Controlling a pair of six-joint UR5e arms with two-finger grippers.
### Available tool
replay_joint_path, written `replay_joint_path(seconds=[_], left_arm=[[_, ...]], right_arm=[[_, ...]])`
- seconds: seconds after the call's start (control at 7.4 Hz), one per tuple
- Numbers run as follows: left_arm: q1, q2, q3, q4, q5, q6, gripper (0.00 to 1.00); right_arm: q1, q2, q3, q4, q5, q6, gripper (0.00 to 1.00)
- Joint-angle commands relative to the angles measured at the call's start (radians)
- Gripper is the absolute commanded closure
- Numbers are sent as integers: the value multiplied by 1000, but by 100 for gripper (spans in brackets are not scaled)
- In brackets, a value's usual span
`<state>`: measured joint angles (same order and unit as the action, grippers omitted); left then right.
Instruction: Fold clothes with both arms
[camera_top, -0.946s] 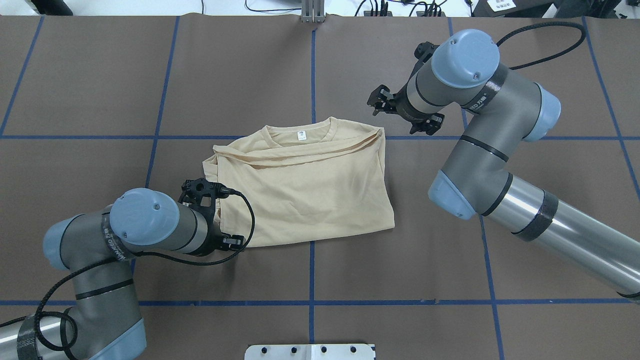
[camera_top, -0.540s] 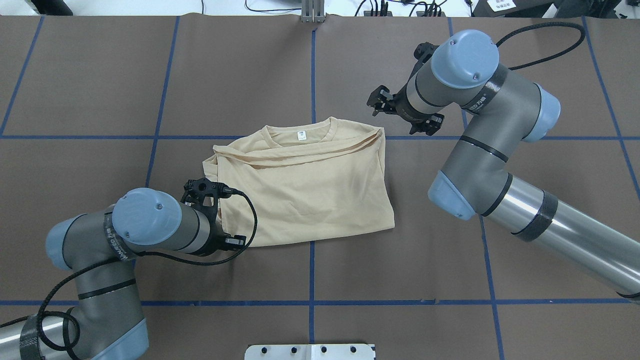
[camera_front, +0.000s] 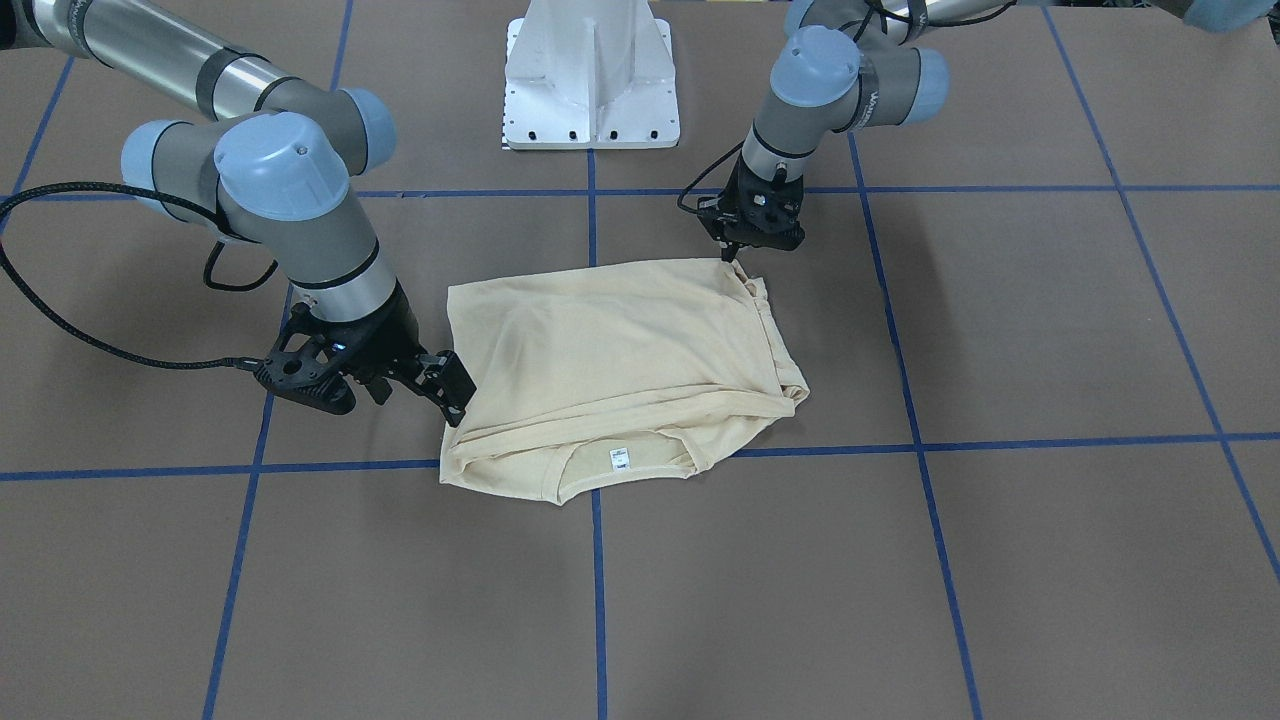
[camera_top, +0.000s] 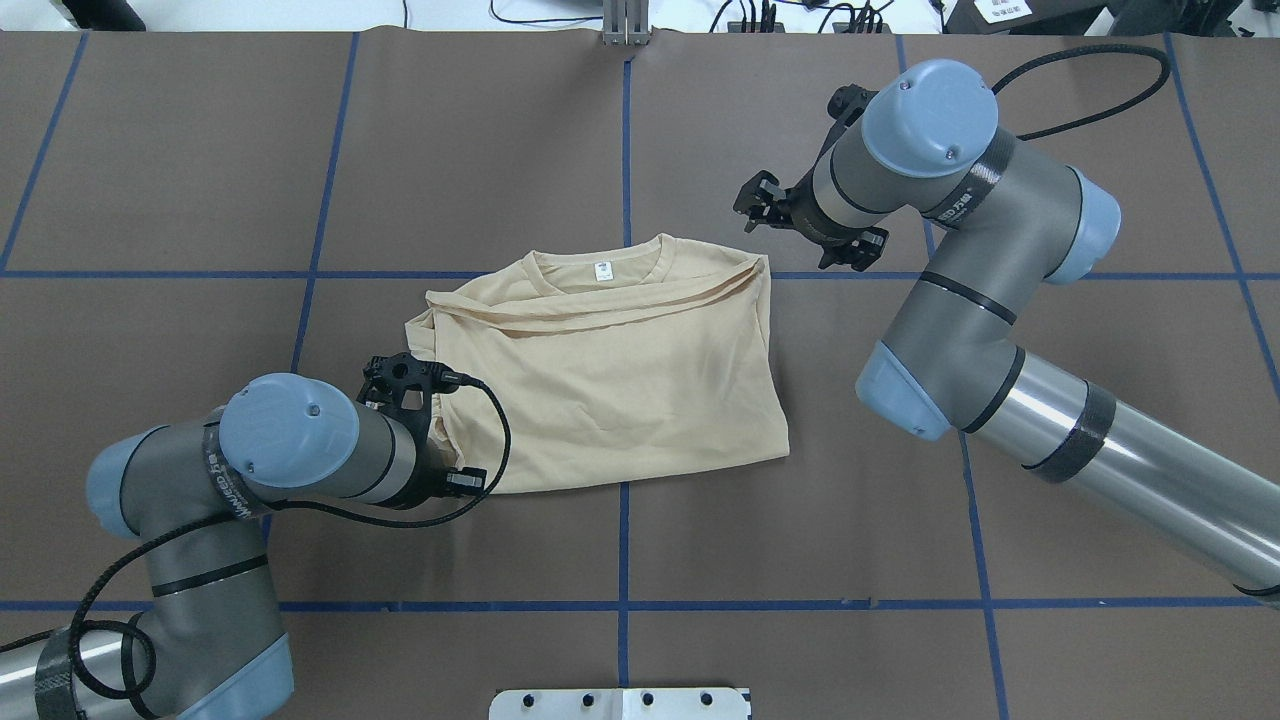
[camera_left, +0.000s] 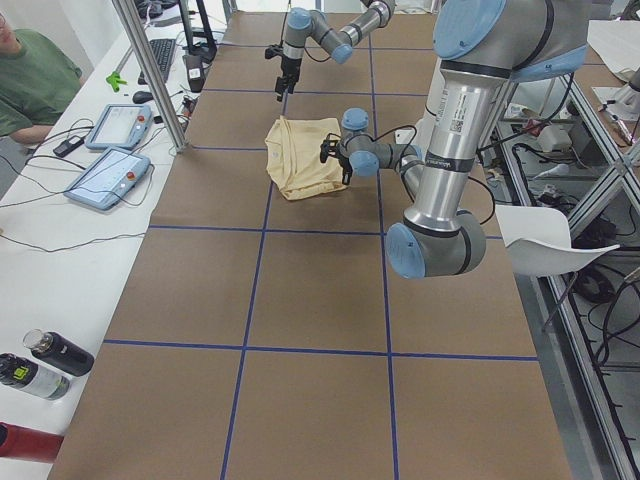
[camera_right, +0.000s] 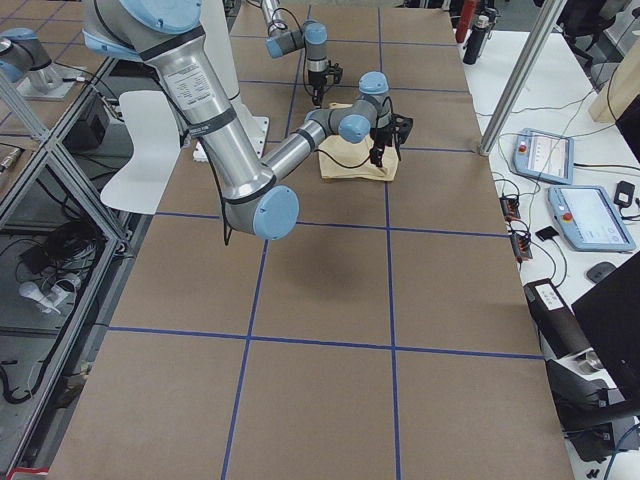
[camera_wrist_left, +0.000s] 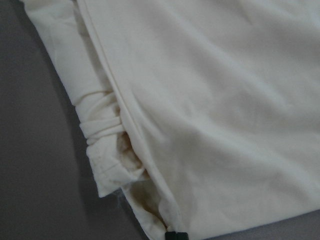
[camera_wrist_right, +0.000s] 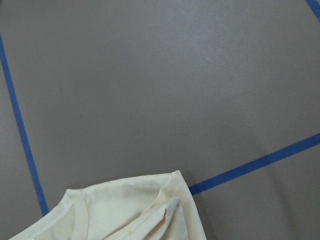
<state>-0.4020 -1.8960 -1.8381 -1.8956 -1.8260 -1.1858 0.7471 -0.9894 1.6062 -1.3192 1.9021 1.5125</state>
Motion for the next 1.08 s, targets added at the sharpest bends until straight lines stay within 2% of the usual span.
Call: replay_joint_path(seconds=[0.0,0.41,0.68,0.95], left_arm=[[-11,5,-10,1,1,2,100],[-27,21,-21,4,1,14,100],[-44,73,-58,3,4,20,100],[-116,94,-30,6,22,151,100]], right_arm=[[0,2,3,0,0,3,0],[0,0,11,0,0,6,0],[0,0,12,-2,0,6,0],[-2,-2,11,0,0,5,0]])
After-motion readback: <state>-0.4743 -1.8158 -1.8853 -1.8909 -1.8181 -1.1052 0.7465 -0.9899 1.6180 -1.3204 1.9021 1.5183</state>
